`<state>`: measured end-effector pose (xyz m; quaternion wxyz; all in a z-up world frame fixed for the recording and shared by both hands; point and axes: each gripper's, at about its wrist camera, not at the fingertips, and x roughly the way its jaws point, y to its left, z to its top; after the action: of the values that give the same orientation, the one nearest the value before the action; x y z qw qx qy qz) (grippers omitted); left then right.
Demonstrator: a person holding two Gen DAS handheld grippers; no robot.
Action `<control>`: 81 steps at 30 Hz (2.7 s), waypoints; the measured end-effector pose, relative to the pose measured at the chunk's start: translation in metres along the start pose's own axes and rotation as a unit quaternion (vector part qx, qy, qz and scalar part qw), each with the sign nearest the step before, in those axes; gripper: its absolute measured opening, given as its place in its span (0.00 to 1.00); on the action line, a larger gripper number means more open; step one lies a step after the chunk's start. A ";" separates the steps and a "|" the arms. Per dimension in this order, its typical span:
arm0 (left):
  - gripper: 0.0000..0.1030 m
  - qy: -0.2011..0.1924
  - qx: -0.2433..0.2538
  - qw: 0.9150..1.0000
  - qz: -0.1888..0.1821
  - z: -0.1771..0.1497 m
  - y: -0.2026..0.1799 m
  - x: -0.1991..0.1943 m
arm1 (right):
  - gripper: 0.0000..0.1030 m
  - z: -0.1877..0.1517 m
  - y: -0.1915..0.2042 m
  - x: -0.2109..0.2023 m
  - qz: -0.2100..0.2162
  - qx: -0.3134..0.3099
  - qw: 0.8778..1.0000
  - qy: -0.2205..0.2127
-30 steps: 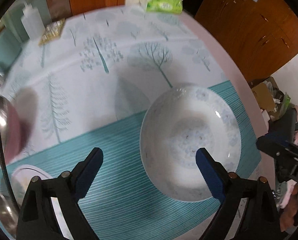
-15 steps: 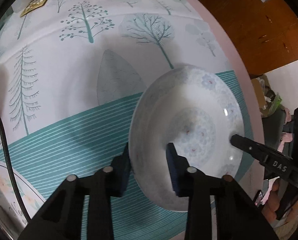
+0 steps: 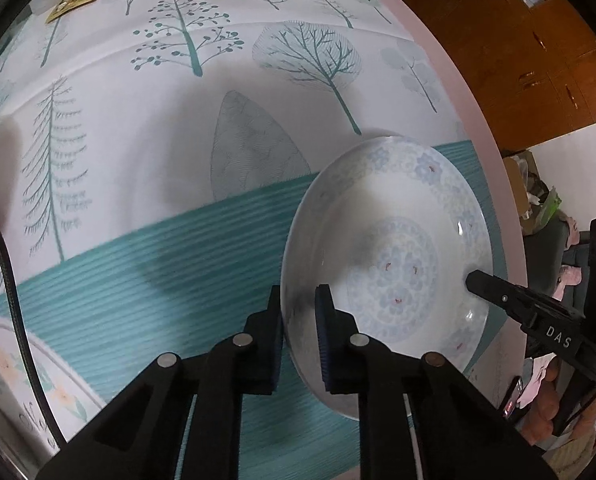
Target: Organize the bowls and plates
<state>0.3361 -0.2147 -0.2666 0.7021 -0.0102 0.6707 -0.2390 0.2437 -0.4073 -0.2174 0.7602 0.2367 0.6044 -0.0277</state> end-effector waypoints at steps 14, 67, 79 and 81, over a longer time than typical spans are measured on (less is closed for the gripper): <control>0.12 -0.027 -0.021 0.999 -0.005 -0.114 -0.008 -0.098 | 0.07 -0.087 0.040 -0.070 0.047 -0.073 0.996 -0.013; 0.18 -0.067 -0.112 0.983 0.127 -0.311 0.037 -0.098 | 0.13 -0.253 0.124 -0.019 -0.024 -0.285 0.958 0.028; 0.48 -0.089 -0.133 0.979 0.127 -0.319 0.038 -0.120 | 0.29 -0.263 0.127 -0.027 -0.037 -0.301 0.953 0.014; 0.52 -0.095 -0.134 0.978 0.127 -0.322 0.036 -0.125 | 0.32 -0.264 0.127 -0.035 -0.036 -0.299 0.954 0.005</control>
<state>0.0449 -0.0404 -0.1941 0.7798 -0.0413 0.6224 -0.0540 0.0373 -0.1995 -0.1853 0.7915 -0.0227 0.5971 0.1284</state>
